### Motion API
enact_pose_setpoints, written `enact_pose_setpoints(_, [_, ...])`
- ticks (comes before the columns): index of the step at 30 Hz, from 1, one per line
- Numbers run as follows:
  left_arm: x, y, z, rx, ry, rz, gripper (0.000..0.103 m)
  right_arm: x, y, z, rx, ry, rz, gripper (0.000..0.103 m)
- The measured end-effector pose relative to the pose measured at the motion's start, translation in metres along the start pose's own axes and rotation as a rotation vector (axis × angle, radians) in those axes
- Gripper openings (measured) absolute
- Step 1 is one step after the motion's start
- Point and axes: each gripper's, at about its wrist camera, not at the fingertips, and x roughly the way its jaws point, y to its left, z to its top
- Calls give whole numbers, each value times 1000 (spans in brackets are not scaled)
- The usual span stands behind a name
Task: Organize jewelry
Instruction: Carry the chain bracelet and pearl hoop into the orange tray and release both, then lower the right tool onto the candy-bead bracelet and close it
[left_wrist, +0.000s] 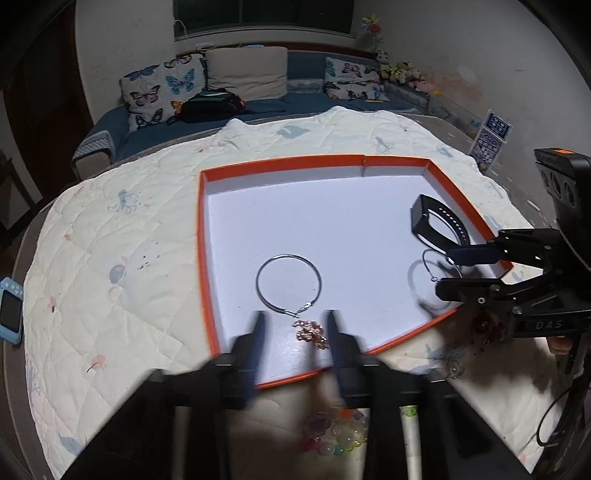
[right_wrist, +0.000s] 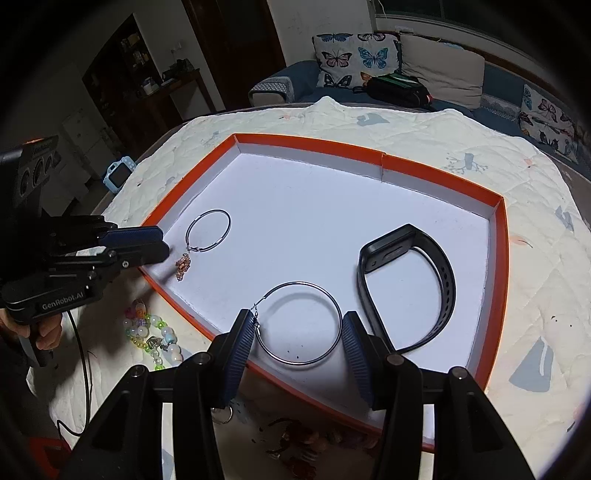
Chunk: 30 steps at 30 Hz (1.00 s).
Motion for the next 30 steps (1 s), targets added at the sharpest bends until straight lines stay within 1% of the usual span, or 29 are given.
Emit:
enact_pose_setpoints(1, [-2, 1, -1, -2, -12, 3, 56, -1, 0, 0, 1, -2, -1, 55])
enact_pose_setpoints(2, [-3, 1, -1, -3, -23, 3, 57, -1, 0, 0, 2, -3, -1, 55])
enact_pose_setpoints(6, [-8, 3, 1, -12, -30, 7, 58, -4, 0, 1, 0, -10, -14, 56])
enact_pose_setpoints(9, [-14, 3, -1, -13, -41, 18, 58, -11, 0, -1, 1, -21, -24, 59])
enact_pose_setpoints(11, [-21, 1, -2, -16, -51, 23, 60, -17, 1, -2, -3, -29, -31, 61])
enact_pose_setpoints(16, [-44, -5, -9, -21, -88, 32, 61, -35, 7, -8, -15, -55, -60, 64])
enact_pose_setpoints(17, [-49, -7, -11, -20, -93, 36, 62, -38, 7, -9, -17, -60, -64, 64])
enact_pose_setpoints(21, [-70, -14, -22, -20, -117, 41, 66, -52, 12, -21, -16, -76, -73, 67])
enact_pose_setpoints(23, [-80, -19, -30, -22, -126, 42, 70, -57, 13, -28, -11, -80, -73, 68])
enact_pose_setpoints(27, [-95, -28, -49, -28, -134, 34, 70, -66, 16, -44, 5, -82, -76, 70])
enact_pose_setpoints(30, [-99, -33, -66, -44, -129, 19, 71, -70, 16, -57, 14, -78, -79, 72])
